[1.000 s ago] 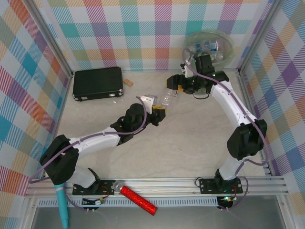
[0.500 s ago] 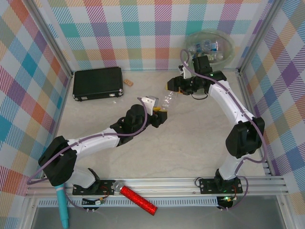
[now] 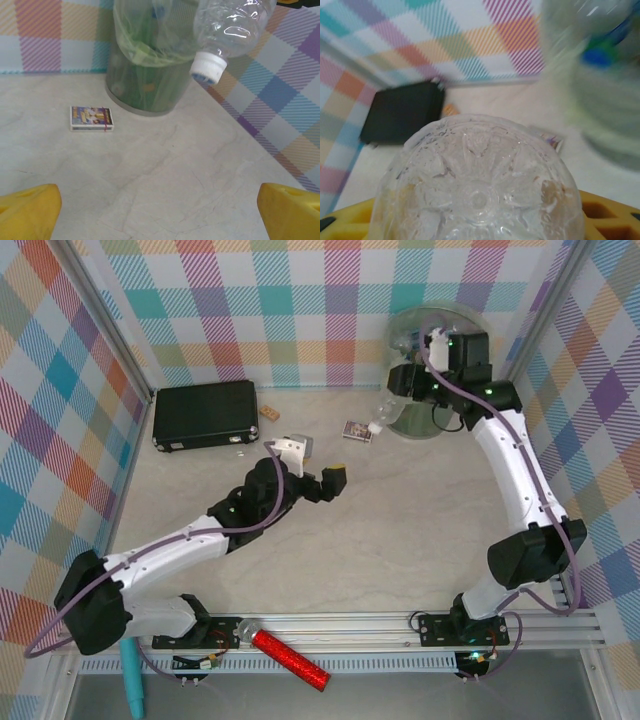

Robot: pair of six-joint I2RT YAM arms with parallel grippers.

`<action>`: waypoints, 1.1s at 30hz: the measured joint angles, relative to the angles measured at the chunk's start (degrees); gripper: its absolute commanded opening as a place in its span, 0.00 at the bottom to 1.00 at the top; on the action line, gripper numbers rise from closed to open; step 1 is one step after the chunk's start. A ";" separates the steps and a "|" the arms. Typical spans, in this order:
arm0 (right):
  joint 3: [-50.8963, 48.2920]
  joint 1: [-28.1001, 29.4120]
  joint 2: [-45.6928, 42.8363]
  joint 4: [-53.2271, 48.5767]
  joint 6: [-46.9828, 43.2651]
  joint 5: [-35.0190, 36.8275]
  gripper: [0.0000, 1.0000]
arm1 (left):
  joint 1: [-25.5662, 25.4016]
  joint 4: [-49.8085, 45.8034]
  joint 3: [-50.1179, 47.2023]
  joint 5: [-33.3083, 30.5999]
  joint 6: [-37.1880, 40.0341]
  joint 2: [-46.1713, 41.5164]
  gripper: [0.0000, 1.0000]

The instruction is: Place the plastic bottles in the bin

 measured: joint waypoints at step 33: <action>9.90 -4.85 19.89 15.85 -11.67 25.42 0.59 | 0.04 -8.37 -0.85 -2.64 -3.08 -5.62 1.00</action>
